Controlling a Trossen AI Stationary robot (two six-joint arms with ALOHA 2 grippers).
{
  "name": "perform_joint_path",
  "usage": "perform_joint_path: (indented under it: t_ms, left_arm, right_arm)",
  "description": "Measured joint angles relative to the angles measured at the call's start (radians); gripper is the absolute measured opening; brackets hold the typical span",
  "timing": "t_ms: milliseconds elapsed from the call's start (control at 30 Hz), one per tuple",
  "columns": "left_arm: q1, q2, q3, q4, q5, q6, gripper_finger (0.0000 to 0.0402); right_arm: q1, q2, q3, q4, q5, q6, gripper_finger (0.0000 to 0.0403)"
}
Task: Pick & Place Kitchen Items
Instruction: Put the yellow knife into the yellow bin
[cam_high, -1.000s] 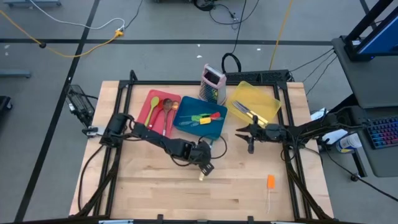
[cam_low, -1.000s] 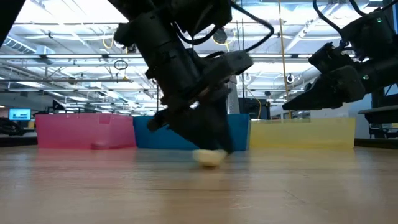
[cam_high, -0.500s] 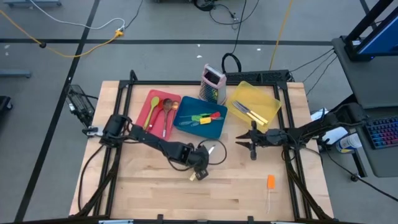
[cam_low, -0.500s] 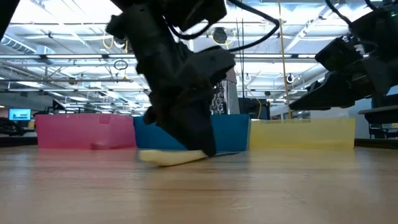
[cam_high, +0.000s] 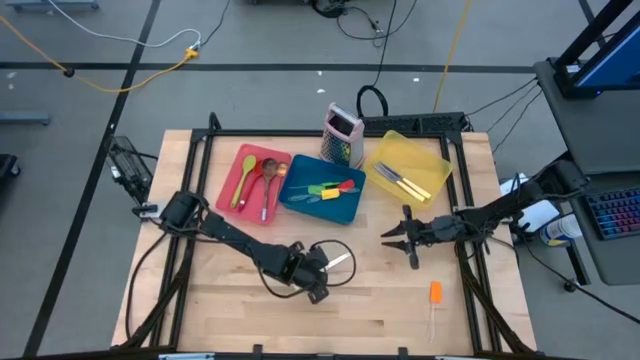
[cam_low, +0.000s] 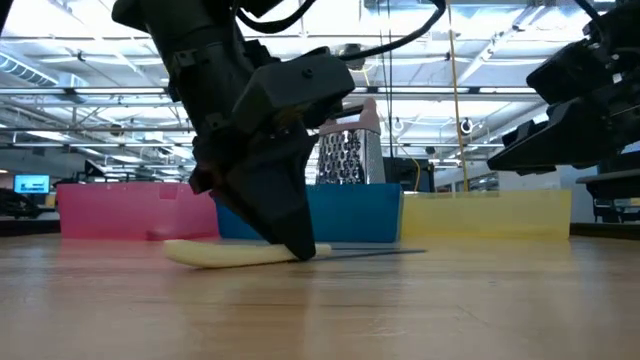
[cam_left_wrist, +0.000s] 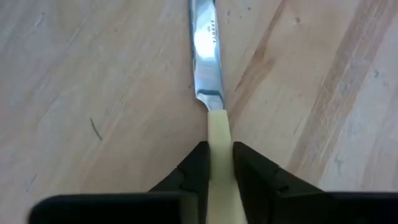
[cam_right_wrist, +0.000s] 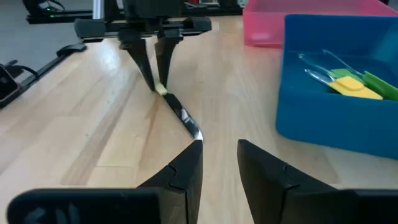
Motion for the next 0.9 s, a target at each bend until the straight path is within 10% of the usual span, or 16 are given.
perform_joint_path:
  t_ms: [267, 567, 900]
  left_arm:
    - [0.008, -0.001, 0.000, 0.009, -0.036, -0.006, 0.0030]
    - [0.012, 0.002, -0.003, 0.036, -0.043, 0.070, 0.0127]
    - [-0.010, 0.006, -0.003, 0.014, -0.145, 0.026, 0.0139]
  right_arm:
    - [0.018, 0.000, 0.000, 0.008, 0.005, 0.018, 0.0093]
    - [0.018, 0.000, 0.000, 0.008, 0.005, 0.016, 0.0093]
    - [0.018, 0.000, 0.000, 0.008, 0.005, 0.011, 0.0093]
